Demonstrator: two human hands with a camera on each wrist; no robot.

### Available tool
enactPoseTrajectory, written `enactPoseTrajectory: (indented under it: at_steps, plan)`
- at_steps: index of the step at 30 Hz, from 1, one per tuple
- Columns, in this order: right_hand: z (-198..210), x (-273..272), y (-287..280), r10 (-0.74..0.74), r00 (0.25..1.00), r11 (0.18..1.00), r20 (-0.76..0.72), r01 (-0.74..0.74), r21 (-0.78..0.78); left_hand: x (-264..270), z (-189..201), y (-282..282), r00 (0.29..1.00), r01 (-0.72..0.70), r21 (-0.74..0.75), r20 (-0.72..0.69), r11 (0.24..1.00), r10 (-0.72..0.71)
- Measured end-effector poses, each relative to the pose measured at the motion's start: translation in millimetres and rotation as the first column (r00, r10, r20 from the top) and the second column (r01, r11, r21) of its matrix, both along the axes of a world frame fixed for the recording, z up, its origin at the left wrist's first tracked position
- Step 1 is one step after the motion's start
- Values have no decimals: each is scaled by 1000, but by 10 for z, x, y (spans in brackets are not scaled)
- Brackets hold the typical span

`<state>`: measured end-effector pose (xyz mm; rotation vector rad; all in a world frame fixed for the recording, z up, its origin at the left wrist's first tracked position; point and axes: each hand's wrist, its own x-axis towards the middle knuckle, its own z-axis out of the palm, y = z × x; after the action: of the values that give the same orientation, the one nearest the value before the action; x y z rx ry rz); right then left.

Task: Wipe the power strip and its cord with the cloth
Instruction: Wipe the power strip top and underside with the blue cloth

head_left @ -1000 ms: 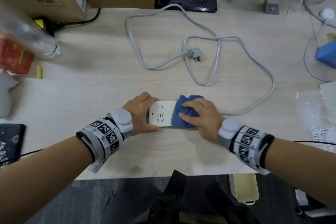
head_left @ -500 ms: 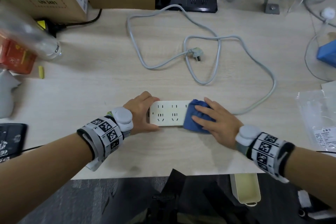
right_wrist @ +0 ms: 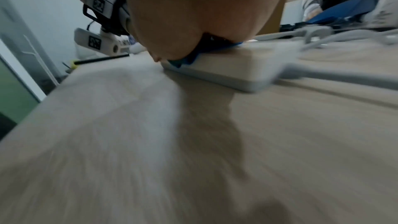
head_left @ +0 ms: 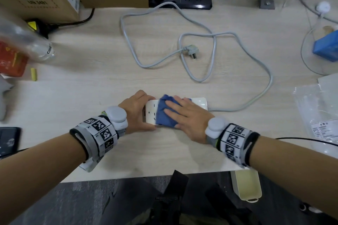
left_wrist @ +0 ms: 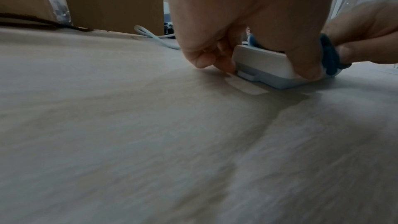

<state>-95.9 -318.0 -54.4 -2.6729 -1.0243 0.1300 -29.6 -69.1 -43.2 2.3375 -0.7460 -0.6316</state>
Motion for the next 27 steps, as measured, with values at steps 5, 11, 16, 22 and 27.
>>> enactPoseTrajectory:
  at_steps: [5, 11, 16, 22, 27]
  plan:
    - [7, -196, -727, -71, 997, 997, 11, 71, -7, 19, 43, -22, 997, -7, 112, -69, 994, 15]
    - [-86, -87, 13, -136, 991, 988, -1, 136, 68, -14, 44, -21, 998, -45, 68, -43, 997, 48]
    - [-131, 30, 537, -76, 997, 992, 16, 74, 104, -57, 51, -28, 998, -56, -18, -25, 998, 56]
    - [-112, -299, -543, -96, 993, 986, 70, 85, 146, 10, 136, -48, 997, -17, 139, -72, 990, 27]
    - [69, -420, -860, -204, 979, 965, -17, 204, 165, -21, 205, -83, 999, 26, 238, -43, 971, -16]
